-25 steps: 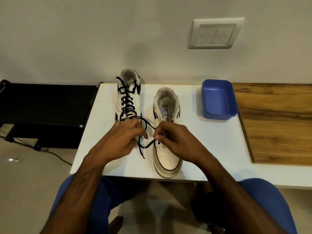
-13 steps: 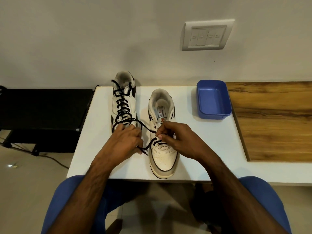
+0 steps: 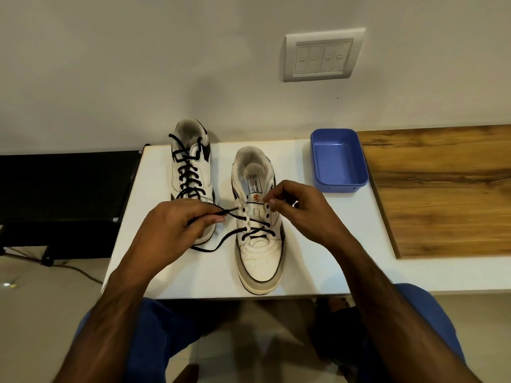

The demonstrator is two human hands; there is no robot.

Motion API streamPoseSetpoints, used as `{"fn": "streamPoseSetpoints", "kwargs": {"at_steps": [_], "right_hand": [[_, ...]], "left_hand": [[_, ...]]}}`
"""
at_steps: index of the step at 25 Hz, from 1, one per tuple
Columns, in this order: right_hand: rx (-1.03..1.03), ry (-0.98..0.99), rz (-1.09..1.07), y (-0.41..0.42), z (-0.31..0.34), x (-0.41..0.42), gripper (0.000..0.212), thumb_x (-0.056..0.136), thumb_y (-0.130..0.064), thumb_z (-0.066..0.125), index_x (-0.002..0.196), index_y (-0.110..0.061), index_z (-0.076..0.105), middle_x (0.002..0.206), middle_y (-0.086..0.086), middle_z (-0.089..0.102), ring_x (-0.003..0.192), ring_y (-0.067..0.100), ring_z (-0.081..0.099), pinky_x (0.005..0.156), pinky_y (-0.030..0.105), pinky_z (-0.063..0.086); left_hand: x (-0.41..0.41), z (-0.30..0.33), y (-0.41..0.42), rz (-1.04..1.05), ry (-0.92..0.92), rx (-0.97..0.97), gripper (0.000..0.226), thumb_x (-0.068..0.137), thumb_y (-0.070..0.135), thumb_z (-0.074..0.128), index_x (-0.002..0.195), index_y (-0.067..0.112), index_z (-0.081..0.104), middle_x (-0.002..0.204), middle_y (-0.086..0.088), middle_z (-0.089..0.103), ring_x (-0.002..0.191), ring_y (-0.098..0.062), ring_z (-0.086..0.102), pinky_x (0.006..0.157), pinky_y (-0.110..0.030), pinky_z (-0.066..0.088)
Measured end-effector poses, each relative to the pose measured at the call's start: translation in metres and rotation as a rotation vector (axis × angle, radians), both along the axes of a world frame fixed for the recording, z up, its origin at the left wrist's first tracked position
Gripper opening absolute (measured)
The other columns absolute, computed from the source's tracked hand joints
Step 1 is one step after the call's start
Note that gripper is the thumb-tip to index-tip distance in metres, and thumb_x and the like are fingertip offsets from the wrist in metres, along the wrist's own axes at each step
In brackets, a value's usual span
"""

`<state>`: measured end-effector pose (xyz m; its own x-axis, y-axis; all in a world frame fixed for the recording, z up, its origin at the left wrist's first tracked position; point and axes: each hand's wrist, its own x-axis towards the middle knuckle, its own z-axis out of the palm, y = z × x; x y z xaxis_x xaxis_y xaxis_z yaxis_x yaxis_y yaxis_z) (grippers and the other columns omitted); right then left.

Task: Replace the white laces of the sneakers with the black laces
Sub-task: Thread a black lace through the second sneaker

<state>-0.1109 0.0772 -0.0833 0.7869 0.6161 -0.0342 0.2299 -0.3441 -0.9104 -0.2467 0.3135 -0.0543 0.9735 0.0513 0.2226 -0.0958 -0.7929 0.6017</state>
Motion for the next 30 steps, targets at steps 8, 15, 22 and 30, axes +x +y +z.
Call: {"fn": "streamPoseSetpoints", "kwargs": {"at_steps": [8, 15, 22, 30], "right_hand": [[0.093, 0.027, 0.079, 0.011, 0.003, -0.012, 0.012, 0.087, -0.023, 0.078, 0.099, -0.022, 0.079, 0.09, -0.01, 0.076, 0.084, 0.011, 0.069, 0.074, 0.026, 0.057], [0.093, 0.015, 0.056, 0.016, 0.002, -0.013, 0.008, 0.088, -0.02, 0.077, 0.095, -0.023, 0.073, 0.085, -0.006, 0.074, 0.083, 0.01, 0.07, 0.078, 0.028, 0.059], [-0.158, 0.073, -0.286, 0.009, -0.01, 0.002, 0.036, 0.083, -0.056, 0.074, 0.084, -0.022, 0.063, 0.078, -0.006, 0.069, 0.075, 0.009, 0.067, 0.072, 0.034, 0.058], [-0.272, 0.023, -0.315, 0.027, -0.011, -0.003, 0.035, 0.088, -0.051, 0.065, 0.08, -0.017, 0.061, 0.074, -0.004, 0.067, 0.071, 0.014, 0.065, 0.068, 0.037, 0.056]], "left_hand": [[0.012, -0.02, -0.032, 0.097, 0.004, 0.238, 0.03, 0.096, 0.049, 0.051, 0.102, 0.031, 0.074, 0.075, 0.013, 0.069, 0.067, -0.007, 0.061, 0.054, -0.028, 0.048], [0.027, -0.033, -0.044, 0.093, -0.074, 0.07, 0.011, 0.092, 0.029, 0.072, 0.099, 0.021, 0.073, 0.086, 0.013, 0.069, 0.079, -0.007, 0.059, 0.067, -0.031, 0.05], [0.039, -0.047, -0.054, 0.11, -0.116, 0.166, 0.015, 0.092, 0.014, 0.07, 0.106, 0.016, 0.077, 0.088, 0.003, 0.062, 0.084, -0.02, 0.06, 0.072, -0.043, 0.045], [0.039, -0.051, -0.055, 0.141, -0.124, 0.362, 0.012, 0.091, 0.026, 0.072, 0.1, 0.021, 0.078, 0.085, 0.003, 0.057, 0.082, -0.02, 0.056, 0.071, -0.033, 0.028]]}}
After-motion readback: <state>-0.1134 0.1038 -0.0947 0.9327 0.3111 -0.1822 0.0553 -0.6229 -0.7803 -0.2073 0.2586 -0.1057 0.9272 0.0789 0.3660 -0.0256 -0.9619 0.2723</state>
